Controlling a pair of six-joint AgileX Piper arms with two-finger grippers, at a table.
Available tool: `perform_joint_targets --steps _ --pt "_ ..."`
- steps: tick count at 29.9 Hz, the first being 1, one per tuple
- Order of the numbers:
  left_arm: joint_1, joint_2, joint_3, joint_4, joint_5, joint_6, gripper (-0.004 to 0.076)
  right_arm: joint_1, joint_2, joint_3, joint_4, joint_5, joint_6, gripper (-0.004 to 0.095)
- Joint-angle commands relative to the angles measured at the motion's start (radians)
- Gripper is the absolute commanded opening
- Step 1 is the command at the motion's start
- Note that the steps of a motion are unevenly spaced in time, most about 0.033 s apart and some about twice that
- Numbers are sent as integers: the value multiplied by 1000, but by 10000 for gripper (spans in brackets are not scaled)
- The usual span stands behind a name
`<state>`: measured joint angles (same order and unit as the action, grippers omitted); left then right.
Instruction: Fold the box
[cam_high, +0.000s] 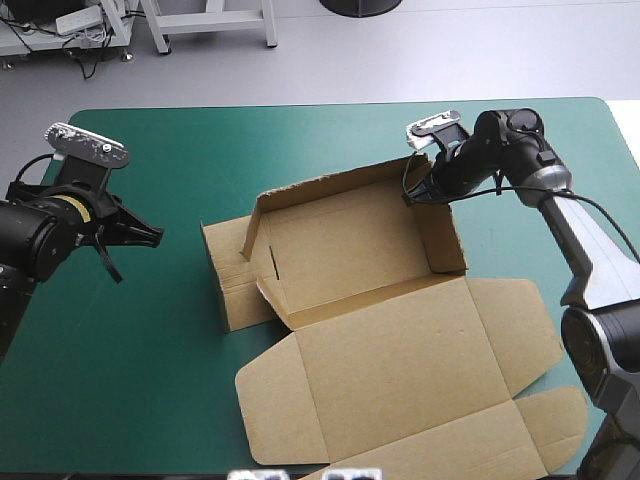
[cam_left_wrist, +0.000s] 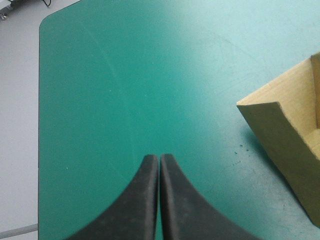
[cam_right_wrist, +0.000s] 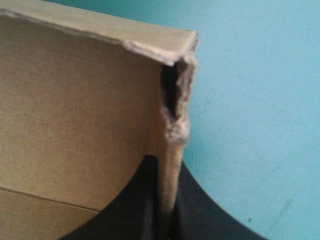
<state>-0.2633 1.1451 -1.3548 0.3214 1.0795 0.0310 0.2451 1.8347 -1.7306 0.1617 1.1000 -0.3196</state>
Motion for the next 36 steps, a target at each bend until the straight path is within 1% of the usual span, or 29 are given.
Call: perform_joint_targets --steps 1,2,5,7,9,10,15,22,26,29,36 --pt "-1 -18 -34 10 -45 4 -1 -2 -31 -76 -43 73 -15 95" --pt "-1 -18 -34 10 -45 4 -1 -2 -31 -90 -45 89 -14 142" --pt "-1 -18 -34 10 -47 4 -1 -2 -31 -129 -69 144 6 346" --pt "-1 -18 -34 10 -49 4 -1 -2 -34 -136 -100 158 56 487" --pt "-1 -18 -34 10 -49 4 -1 -2 -33 -136 -124 158 83 580" --pt "-1 -18 -34 10 -49 4 -1 -2 -33 -136 -128 158 89 605" --pt "-1 -18 -34 10 -50 4 -1 -2 -35 -136 -113 158 92 616" --pt "-1 -18 -34 4 -53 2 -1 -2 -37 -136 -20 158 85 616" --pt "-1 -18 -34 2 -53 4 -1 -2 -28 -123 -6 158 65 617" --pt "-1 -18 -34 1 -53 4 -1 -2 4 -120 -10 158 62 616" --pt "-1 -18 -34 -31 -53 19 -1 -2 113 -120 42 156 58 593"
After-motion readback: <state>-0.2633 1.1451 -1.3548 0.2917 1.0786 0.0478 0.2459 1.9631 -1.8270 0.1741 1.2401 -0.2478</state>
